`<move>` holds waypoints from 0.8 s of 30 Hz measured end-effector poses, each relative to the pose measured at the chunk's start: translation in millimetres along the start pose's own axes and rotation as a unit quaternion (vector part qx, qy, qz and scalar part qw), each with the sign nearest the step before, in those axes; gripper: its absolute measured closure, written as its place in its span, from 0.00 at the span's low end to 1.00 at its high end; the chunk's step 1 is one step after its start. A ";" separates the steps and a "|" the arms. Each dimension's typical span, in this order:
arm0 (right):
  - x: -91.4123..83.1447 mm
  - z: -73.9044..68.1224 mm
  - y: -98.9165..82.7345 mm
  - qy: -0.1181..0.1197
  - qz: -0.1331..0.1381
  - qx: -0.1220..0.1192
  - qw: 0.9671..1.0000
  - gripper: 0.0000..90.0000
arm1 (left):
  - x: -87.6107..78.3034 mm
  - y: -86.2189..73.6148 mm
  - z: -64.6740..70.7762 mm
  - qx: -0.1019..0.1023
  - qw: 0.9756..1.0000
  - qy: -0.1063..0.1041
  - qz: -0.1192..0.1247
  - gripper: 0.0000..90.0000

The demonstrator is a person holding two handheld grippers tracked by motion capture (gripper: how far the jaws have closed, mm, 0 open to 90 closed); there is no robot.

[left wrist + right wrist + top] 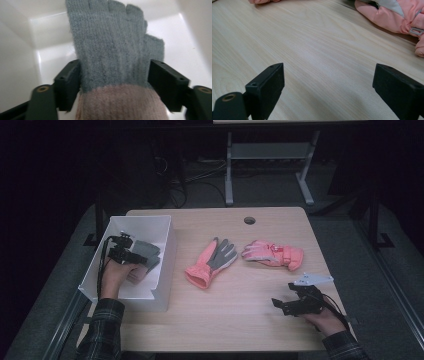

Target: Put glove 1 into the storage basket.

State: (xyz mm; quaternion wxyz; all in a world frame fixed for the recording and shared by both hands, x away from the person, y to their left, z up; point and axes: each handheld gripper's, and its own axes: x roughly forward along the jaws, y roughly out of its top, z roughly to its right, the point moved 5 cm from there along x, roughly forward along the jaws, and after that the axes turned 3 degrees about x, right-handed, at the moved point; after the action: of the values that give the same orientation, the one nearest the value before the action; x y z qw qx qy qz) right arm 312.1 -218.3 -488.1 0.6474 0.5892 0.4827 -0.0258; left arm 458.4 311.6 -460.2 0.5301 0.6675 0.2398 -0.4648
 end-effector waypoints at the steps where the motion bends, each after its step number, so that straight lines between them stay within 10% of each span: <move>1: -0.1 0.1 0.1 0.000 0.000 0.000 1.000 0.11 | -2.3 1.0 0.6 -0.001 1.000 0.003 0.004 0.26; 16: 0.5 -0.9 0.2 0.001 -0.002 -0.002 1.000 0.11 | -45.2 15.4 12.2 0.026 0.998 -0.035 0.043 0.15; 24: 0.3 -1.1 -0.3 0.002 -0.006 0.001 1.000 0.11 | -74.9 25.6 29.5 0.045 0.993 -0.074 0.085 0.14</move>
State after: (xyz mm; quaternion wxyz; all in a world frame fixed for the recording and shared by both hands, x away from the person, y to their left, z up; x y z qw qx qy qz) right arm 311.4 -217.4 -488.4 0.6458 0.5872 0.4871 -0.0290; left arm 434.4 288.8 -382.5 0.5531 0.6726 0.1212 -0.4763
